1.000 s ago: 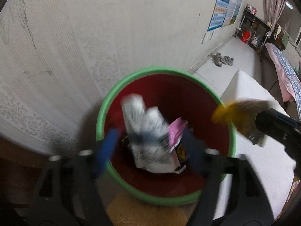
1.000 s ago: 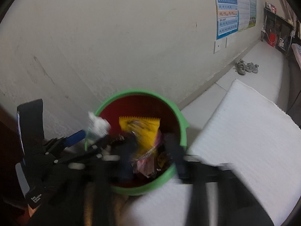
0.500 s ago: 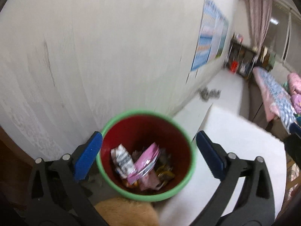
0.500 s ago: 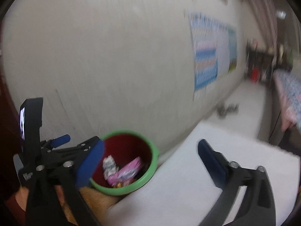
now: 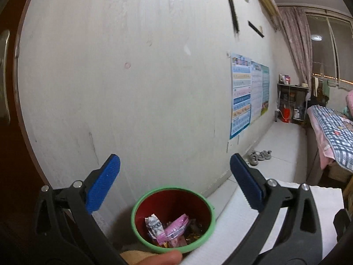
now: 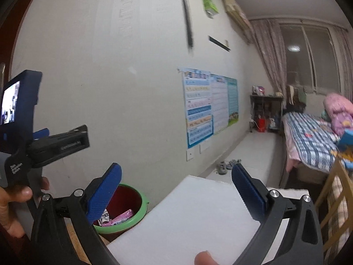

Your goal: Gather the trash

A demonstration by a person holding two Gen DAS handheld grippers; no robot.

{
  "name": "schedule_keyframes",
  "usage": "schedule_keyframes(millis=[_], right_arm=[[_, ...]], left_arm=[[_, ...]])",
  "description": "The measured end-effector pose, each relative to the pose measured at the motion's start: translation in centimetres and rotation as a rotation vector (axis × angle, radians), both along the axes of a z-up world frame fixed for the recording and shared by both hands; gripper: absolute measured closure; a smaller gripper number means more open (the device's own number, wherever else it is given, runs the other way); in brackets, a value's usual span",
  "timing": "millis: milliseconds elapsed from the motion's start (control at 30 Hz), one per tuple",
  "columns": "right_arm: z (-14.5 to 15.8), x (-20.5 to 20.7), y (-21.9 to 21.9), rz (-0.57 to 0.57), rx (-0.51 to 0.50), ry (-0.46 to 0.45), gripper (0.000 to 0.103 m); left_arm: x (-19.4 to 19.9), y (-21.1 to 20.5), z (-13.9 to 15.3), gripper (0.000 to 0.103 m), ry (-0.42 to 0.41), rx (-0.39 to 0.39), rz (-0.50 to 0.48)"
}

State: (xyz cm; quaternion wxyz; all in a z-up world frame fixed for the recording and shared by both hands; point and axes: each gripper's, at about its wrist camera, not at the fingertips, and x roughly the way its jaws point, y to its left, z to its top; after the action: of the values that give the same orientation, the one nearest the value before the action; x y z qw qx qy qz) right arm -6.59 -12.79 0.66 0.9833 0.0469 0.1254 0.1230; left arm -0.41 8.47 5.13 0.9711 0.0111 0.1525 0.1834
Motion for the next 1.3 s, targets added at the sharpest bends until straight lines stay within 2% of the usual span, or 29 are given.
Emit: schedule_keyframes(millis=[133, 300, 533, 1300], right_arm=[[-0.4, -0.5, -2.1, -0.052, 0.059, 0.025, 0.007], [-0.9, -1.8, -3.4, -0.098, 0.060, 0.047, 0.007], [-1.5, -2.2, -3.9, -0.112, 0.067, 0.057, 0.007], [-2.8, -1.7, -3.8, -0.124, 0.059, 0.119, 0.007]], left_arm=[[0.1, -0.5, 0.7, 0.005, 0.041, -0.089, -0.087], [0.1, -0.8, 1.0, 0.005, 0.031, -0.153, -0.089], [-0.4, -1.7, 0.9, 0.005, 0.042, -0.123, -0.105], [-0.1, -2.0, 0.3, 0.005, 0.080, -0.118, -0.115]])
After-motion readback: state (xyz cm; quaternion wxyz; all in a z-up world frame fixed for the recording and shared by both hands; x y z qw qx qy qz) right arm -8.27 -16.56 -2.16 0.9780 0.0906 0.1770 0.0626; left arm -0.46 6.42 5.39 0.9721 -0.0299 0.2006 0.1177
